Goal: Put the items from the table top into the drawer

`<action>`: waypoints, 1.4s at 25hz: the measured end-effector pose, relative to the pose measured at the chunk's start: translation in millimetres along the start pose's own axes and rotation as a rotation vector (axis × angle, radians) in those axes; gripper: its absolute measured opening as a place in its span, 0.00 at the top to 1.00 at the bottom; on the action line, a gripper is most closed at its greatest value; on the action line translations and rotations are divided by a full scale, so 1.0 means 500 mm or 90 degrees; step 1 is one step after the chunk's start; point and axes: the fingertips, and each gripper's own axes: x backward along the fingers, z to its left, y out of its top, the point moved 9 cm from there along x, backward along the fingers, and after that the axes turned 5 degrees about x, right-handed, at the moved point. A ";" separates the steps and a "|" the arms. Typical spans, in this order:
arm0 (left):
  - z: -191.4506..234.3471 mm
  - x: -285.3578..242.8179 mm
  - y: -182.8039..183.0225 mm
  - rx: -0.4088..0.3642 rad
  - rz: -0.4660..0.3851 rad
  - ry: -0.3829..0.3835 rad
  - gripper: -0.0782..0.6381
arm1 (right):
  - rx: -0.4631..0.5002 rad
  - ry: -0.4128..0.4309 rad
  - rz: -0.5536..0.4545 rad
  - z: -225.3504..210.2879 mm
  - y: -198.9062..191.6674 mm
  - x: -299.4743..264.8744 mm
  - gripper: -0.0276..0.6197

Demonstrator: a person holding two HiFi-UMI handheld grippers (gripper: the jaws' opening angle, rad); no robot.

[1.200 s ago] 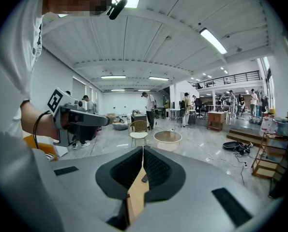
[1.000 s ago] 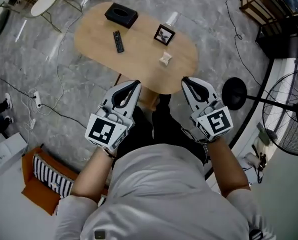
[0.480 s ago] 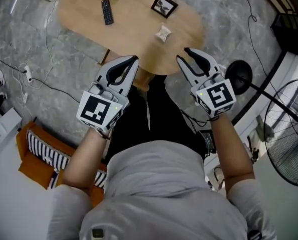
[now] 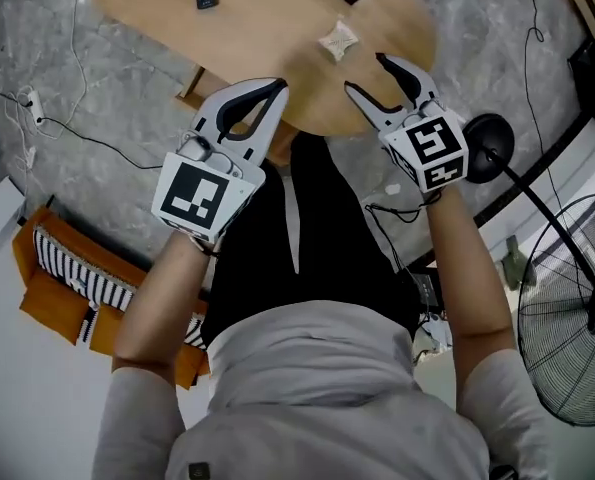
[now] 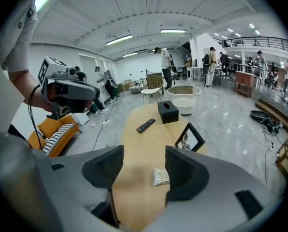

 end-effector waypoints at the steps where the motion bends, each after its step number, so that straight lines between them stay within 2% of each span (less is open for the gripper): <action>1: 0.009 -0.013 -0.012 0.005 0.006 0.002 0.88 | 0.000 0.001 0.009 -0.009 -0.013 -0.021 0.54; 6: 0.064 -0.076 -0.069 0.013 0.007 0.008 0.88 | -0.007 -0.004 0.057 -0.052 -0.084 -0.133 0.52; 9: 0.090 -0.113 -0.102 -0.014 0.000 -0.004 0.88 | -0.007 0.005 0.093 -0.067 -0.124 -0.194 0.51; 13: 0.118 -0.147 -0.149 0.033 0.018 0.008 0.88 | 0.003 0.005 0.143 -0.088 -0.182 -0.265 0.50; 21: 0.156 -0.203 -0.202 0.044 0.030 -0.001 0.88 | -0.001 -0.012 0.232 -0.127 -0.276 -0.379 0.47; 29: 0.155 -0.217 -0.209 0.046 0.042 -0.007 0.88 | 0.052 -0.015 0.254 -0.118 -0.291 -0.409 0.46; 35: 0.156 -0.211 -0.200 0.048 0.035 -0.005 0.88 | 0.063 -0.034 0.264 -0.114 -0.289 -0.404 0.46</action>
